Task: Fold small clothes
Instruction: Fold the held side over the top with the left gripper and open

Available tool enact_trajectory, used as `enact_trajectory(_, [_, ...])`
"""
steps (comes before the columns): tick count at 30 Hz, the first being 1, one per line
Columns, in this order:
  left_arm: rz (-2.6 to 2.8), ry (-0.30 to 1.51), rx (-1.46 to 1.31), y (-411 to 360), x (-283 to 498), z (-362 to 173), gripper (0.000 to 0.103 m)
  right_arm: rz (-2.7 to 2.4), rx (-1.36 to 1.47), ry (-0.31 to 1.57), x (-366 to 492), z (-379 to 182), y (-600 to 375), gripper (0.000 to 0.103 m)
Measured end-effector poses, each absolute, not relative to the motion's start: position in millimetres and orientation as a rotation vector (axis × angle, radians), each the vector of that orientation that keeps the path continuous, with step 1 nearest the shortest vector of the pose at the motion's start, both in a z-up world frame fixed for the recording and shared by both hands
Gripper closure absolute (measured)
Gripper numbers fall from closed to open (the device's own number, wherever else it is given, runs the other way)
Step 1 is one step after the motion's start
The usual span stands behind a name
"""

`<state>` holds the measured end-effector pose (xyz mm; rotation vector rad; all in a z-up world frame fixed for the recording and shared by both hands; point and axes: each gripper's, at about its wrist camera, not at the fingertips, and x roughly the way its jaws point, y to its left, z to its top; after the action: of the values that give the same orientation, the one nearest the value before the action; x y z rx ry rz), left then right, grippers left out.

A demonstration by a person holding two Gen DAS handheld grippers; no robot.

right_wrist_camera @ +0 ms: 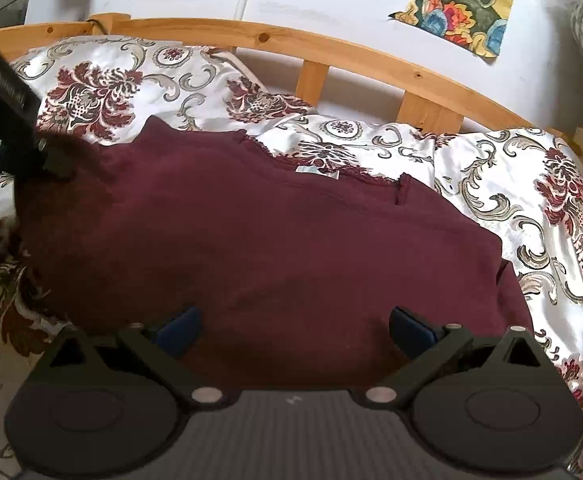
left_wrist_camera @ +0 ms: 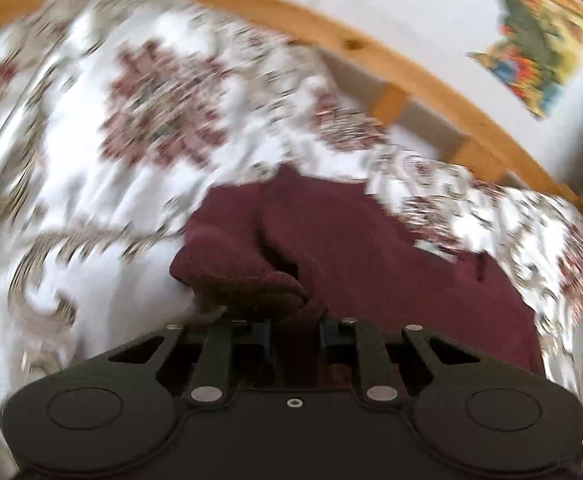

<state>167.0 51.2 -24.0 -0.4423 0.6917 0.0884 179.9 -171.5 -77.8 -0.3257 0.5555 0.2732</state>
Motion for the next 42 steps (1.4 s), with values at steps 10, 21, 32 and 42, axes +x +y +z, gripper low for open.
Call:
enact_trajectory(10, [-0.124,0.633,-0.263,21.4,180.8,5.0,0.082,0.291,-0.314,0.574,183.2,-76.8,-174.4,0.0])
enact_trajectory(21, [-0.365,0.61,-0.098,-35.9,196.6,23.5,0.082,0.139,-0.349,0.489,198.3,-49.3,-229.5,0.0])
enact_trajectory(32, [-0.639,0.719,0.149,-127.4,186.5,-7.1,0.082,-0.096,-0.196,0.496,222.5,-40.6,-309.0,0.0])
enact_trajectory(42, [-0.664,0.768,0.073,-125.0,182.3,-10.8,0.045,-0.088,-0.101,0.486,219.6,-36.8,-324.7,0.0])
